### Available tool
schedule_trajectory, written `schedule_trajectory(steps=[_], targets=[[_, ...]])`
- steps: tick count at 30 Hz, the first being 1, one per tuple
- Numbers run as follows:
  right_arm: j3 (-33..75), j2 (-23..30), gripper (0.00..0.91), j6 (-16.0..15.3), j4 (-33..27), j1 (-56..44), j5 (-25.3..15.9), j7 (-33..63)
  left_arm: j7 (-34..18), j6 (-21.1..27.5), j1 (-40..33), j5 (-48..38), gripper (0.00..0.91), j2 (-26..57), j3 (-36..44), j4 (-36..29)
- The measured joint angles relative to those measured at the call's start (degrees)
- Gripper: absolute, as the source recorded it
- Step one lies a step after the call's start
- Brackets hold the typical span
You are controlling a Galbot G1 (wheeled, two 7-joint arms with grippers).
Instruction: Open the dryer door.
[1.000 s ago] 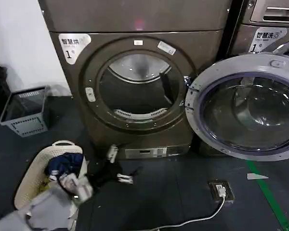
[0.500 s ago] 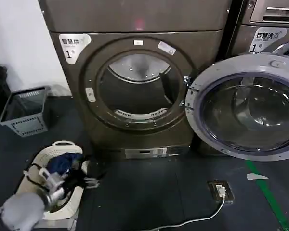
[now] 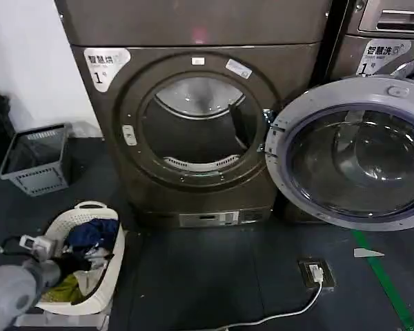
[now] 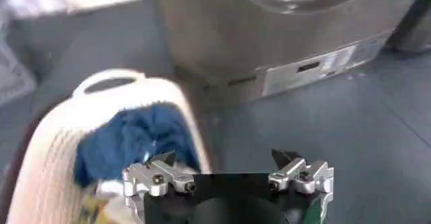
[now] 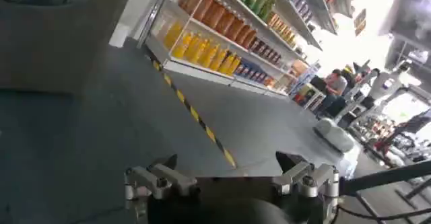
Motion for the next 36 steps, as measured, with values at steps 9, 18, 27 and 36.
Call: schedule_trajectory(steps=[9, 18, 27, 36], targets=[[-0.2, 0.7, 0.907, 0.4, 0.0, 0.5, 1.5, 0.3, -4.6, 0.0, -0.7, -7.3, 0.907, 1.0, -2.6, 3.7], [-0.7, 0.7, 0.907, 1.5, 0.1, 0.8, 2.1, 0.8, -10.1, 0.0, 0.5, -17.8, 0.907, 2.4, -2.9, 9.0], [-1.0, 0.9, 0.907, 1.8, 0.1, 1.1, 2.1, 0.4, -13.0, -0.1, 0.4, -24.0, 0.907, 2.9, -2.6, 11.3], [-1.2, 1.1, 0.907, 1.8, 0.6, 0.9, 3.4, -0.3, -12.6, -0.1, 0.8, -23.1, 0.907, 2.7, -2.5, 11.3]])
